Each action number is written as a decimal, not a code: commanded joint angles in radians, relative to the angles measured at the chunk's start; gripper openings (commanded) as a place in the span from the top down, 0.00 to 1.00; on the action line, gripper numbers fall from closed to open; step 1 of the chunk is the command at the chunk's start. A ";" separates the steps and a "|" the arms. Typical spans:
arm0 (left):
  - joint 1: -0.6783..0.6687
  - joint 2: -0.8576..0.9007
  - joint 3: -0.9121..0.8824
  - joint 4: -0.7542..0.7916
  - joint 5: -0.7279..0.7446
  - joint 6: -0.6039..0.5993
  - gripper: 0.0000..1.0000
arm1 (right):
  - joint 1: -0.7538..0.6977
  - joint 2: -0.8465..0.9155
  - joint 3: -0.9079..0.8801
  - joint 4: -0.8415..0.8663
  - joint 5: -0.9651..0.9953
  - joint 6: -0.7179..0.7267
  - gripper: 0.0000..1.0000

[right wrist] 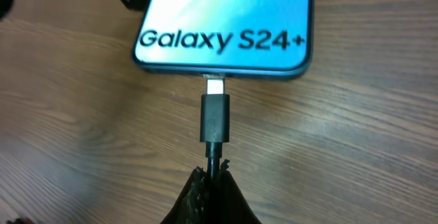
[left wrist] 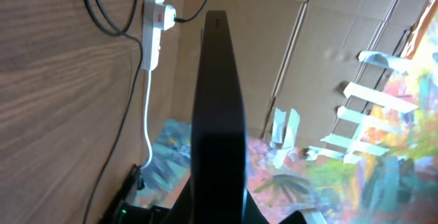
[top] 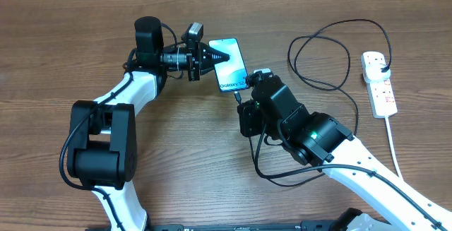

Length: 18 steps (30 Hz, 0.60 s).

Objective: Plug charger to phone and switch on socket
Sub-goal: 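Align the USB-C plug under the phone port with the right gripper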

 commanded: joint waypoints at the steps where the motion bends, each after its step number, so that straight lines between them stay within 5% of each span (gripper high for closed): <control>1: -0.007 0.003 0.025 0.005 -0.024 0.090 0.96 | 0.010 -0.003 0.013 -0.043 0.002 -0.013 0.96; 18: -0.007 0.003 0.025 0.005 0.018 0.134 0.96 | 0.030 -0.003 0.027 -0.029 0.062 -0.013 0.96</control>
